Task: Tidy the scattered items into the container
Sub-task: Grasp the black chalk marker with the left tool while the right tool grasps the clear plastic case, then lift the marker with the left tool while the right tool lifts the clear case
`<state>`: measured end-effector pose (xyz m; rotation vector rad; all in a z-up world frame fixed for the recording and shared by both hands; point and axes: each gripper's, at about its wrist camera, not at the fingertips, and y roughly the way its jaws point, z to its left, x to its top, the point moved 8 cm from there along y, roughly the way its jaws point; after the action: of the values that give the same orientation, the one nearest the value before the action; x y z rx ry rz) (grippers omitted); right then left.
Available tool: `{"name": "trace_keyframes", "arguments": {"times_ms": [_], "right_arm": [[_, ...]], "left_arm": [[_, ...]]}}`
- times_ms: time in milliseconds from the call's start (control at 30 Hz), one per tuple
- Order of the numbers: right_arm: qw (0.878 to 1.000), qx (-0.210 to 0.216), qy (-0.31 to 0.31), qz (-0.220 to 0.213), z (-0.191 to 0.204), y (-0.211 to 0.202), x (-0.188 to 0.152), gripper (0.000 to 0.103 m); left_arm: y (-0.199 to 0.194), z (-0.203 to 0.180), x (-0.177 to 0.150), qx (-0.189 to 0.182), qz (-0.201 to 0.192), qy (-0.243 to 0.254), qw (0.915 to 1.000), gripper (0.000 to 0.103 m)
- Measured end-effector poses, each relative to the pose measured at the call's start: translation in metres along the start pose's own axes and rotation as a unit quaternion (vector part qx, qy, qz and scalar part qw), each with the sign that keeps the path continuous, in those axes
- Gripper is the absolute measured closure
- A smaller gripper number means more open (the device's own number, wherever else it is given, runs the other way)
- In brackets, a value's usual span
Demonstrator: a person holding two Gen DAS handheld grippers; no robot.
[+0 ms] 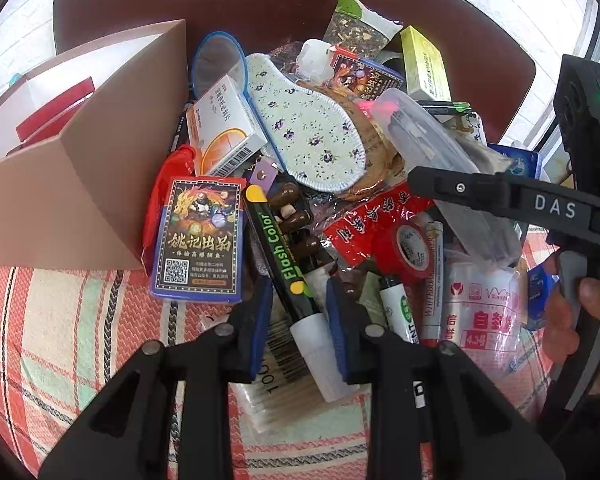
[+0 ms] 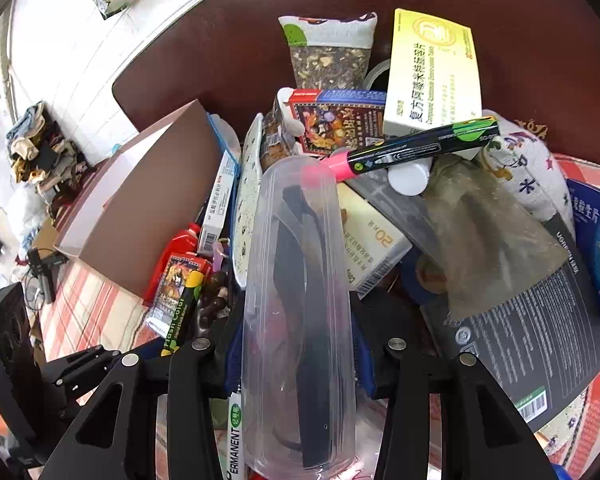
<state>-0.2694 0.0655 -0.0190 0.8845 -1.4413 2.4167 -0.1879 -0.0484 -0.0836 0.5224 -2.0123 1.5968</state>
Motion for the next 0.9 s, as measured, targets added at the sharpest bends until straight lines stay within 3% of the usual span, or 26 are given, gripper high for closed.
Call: {"name": "trace_keyframes", "arguments": {"times_ms": [200,300,433,900], "right_arm": [[1.0,-0.002,0.004,0.006,-0.003,0.004,-0.004,0.057],[1.0,-0.002,0.005,0.007,-0.003,0.007,-0.004,0.057],[1.0,0.0,0.01,0.006,-0.006,0.007,-0.003,0.057],[0.999,0.04,0.019,-0.017,-0.002,-0.007,0.004,0.057]], "left_arm": [[0.013,0.007,0.003,-0.004,0.008,-0.032,0.9995,0.073],[0.019,0.011,0.009,0.007,0.013,-0.054,0.9984,0.066],[0.015,0.009,0.018,0.004,0.002,-0.055,0.9985,0.087],[-0.016,-0.003,0.028,0.004,-0.021,-0.02,0.9996,0.088]]}}
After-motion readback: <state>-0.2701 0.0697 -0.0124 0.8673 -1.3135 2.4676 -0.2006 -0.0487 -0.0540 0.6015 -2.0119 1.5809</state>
